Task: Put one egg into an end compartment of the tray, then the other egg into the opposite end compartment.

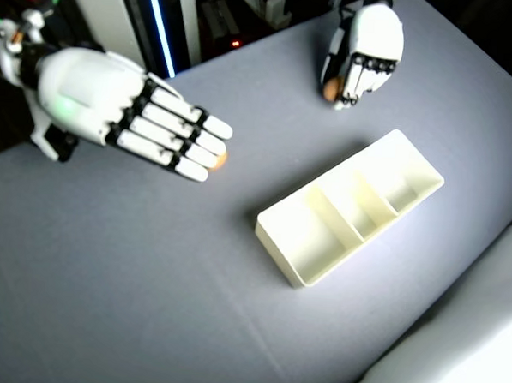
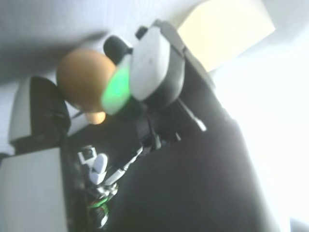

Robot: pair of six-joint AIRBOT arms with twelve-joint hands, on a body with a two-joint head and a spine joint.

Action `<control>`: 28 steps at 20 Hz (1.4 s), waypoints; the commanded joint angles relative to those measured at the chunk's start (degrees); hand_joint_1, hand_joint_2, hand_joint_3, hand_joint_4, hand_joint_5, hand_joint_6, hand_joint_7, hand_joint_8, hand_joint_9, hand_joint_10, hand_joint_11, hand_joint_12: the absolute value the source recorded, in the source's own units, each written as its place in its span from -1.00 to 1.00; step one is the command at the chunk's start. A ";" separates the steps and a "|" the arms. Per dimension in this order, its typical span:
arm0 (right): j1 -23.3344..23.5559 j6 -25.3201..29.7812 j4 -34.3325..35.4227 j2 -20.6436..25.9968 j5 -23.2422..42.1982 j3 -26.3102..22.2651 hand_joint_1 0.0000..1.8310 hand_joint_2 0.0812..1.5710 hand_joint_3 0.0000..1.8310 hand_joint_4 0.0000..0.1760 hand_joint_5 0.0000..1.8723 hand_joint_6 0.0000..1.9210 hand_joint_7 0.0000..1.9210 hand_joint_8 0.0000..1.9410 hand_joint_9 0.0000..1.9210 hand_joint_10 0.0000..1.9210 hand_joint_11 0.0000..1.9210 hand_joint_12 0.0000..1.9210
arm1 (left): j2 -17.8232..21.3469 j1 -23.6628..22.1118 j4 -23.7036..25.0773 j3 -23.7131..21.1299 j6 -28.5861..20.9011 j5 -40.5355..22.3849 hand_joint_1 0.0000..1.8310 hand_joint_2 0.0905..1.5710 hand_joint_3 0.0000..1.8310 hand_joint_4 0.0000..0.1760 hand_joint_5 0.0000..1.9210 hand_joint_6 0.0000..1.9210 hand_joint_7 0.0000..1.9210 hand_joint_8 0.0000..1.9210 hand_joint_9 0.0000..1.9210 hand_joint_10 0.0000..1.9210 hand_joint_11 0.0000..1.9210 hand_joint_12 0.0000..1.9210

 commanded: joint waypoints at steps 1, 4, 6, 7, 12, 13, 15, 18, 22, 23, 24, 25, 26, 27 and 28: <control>0.26 0.23 -0.10 0.05 7.42 0.24 -0.66 0.66 -0.96 -1.00 -1.00 -1.00 -1.00 -1.00 -1.00 -1.00 -1.00 -1.00 | 0.57 -0.89 0.22 -0.27 0.28 -8.92 0.21 0.53 -1.00 -1.00 -0.19 0.36 0.19 1.00 0.33 1.00 0.40 1.00; 0.26 0.23 -0.01 0.08 7.77 0.24 -0.71 0.67 -0.96 -1.00 -1.00 -1.00 -1.00 -1.00 -1.00 -1.00 -1.00 -1.00 | 1.01 -4.53 1.36 0.06 1.80 -8.96 0.22 0.50 -1.00 -1.00 -0.15 0.30 0.15 1.00 0.37 1.00 0.42 1.00; 0.26 0.24 0.08 0.10 7.93 0.24 -0.70 0.67 -0.97 -1.00 -1.00 -1.00 -1.00 -1.00 -1.00 -1.00 -1.00 -1.00 | 0.89 -6.75 1.44 0.63 2.83 -7.91 0.22 0.50 -1.00 -1.00 -0.14 0.29 0.13 1.00 0.36 1.00 0.43 1.00; 0.26 0.24 0.09 0.10 7.97 0.25 -0.70 0.67 -0.97 -1.00 -1.00 -1.00 -1.00 -1.00 -1.00 -1.00 -1.00 -1.00 | 0.61 -8.44 1.45 1.26 3.29 -6.97 0.22 0.51 -1.00 -1.00 -0.16 0.31 0.07 0.97 0.29 1.00 0.36 1.00; 0.10 0.24 0.20 0.10 8.09 0.32 -0.69 0.68 -0.97 -1.00 -1.00 -1.00 -1.00 -1.00 -1.00 -1.00 -1.00 -1.00 | -3.12 -18.58 0.23 6.79 5.95 1.65 0.22 0.50 -1.00 -1.00 -0.14 0.29 0.12 0.79 0.29 0.98 0.39 1.00; 0.08 0.24 0.20 0.09 8.10 0.34 -0.69 0.68 -0.97 -1.00 -1.00 -1.00 -1.00 -1.00 -1.00 -1.00 -1.00 -1.00 | -4.29 -20.63 -0.41 8.18 7.21 4.12 0.22 0.50 -1.00 -1.00 -0.14 0.29 0.13 0.86 0.31 1.00 0.40 1.00; 0.05 0.24 0.20 0.05 8.10 0.40 -0.67 0.68 -0.97 -1.00 -1.00 -1.00 -1.00 -1.00 -1.00 -1.00 -1.00 -1.00 | -6.98 -24.38 -1.65 11.36 9.31 9.67 0.28 0.55 -0.97 -1.00 -0.25 0.44 -0.17 0.65 0.20 1.00 0.29 1.00; -0.01 0.32 0.19 -0.02 8.10 0.45 -0.67 0.70 -0.97 -1.00 -1.00 -1.00 -1.00 -1.00 -1.00 -1.00 -1.00 -1.00 | -10.72 -27.88 -4.84 15.58 11.19 14.87 0.29 0.58 -0.97 -1.00 -0.30 0.50 -0.26 0.59 0.10 0.99 0.21 1.00; -0.05 0.52 0.12 -0.06 8.08 0.49 -0.70 0.70 -0.97 -1.00 -1.00 -1.00 -1.00 -1.00 -1.00 -1.00 -1.00 -1.00 | -13.09 -28.18 -8.32 18.36 12.51 17.73 0.39 0.58 -0.99 -1.00 -0.83 0.02 -0.29 0.56 -0.34 0.78 -0.30 1.00; -0.05 0.57 0.04 -0.06 8.08 0.50 -0.70 0.70 -0.97 -1.00 -1.00 -1.00 -1.00 -1.00 -1.00 -1.00 -1.00 -1.00 | -13.26 -28.16 -8.37 18.47 12.51 17.77 -0.01 0.49 -1.00 0.33 -0.99 -0.19 -0.92 -0.36 -0.94 0.09 -0.97 0.98; -0.07 0.67 -0.08 -0.06 8.08 0.50 -0.68 0.70 -0.97 -1.00 -1.00 -1.00 -1.00 -1.00 -1.00 -1.00 -1.00 -1.00 | -13.28 -28.15 -8.37 18.40 12.51 17.76 -0.11 0.47 -1.00 0.38 -1.00 -0.53 -0.98 -0.38 -0.99 0.07 -1.00 0.95; -0.08 0.82 -0.26 -0.05 8.08 0.49 -0.68 0.70 -0.97 -1.00 -1.00 -1.00 -1.00 -1.00 -1.00 -1.00 -1.00 -1.00 | -13.26 -28.06 -8.37 18.35 12.53 17.59 -0.11 0.47 -1.00 0.38 -1.00 -0.53 -0.98 -0.38 -0.99 0.07 -1.00 0.95; -0.11 1.19 -0.73 -0.05 8.08 0.49 -0.64 0.68 -0.98 -1.00 -1.00 -1.00 -1.00 -1.00 -1.00 -1.00 -1.00 -1.00 | -13.06 -27.72 -8.38 18.10 12.52 17.02 -0.33 0.43 -1.00 0.24 -1.00 -0.94 -1.00 -0.16 -1.00 -0.04 -1.00 0.86; -0.11 1.58 -1.12 -0.04 8.08 0.49 -0.59 0.66 -0.99 -1.00 -1.00 -1.00 -1.00 -1.00 -1.00 -1.00 -1.00 -1.00 | -12.79 -27.41 -8.38 17.74 12.52 16.41 -0.48 0.43 -1.00 0.30 -1.00 -0.99 -1.00 -0.35 -1.00 -0.23 -1.00 0.77; -0.11 1.93 -1.48 -0.04 8.05 0.50 -0.59 0.66 -0.99 -1.00 -1.00 -1.00 -1.00 -1.00 -1.00 -1.00 -1.00 -1.00 | -12.50 -27.17 -8.40 17.35 12.52 15.76 -0.48 0.43 -1.00 0.30 -1.00 -0.99 -1.00 -0.35 -1.00 -0.23 -1.00 0.77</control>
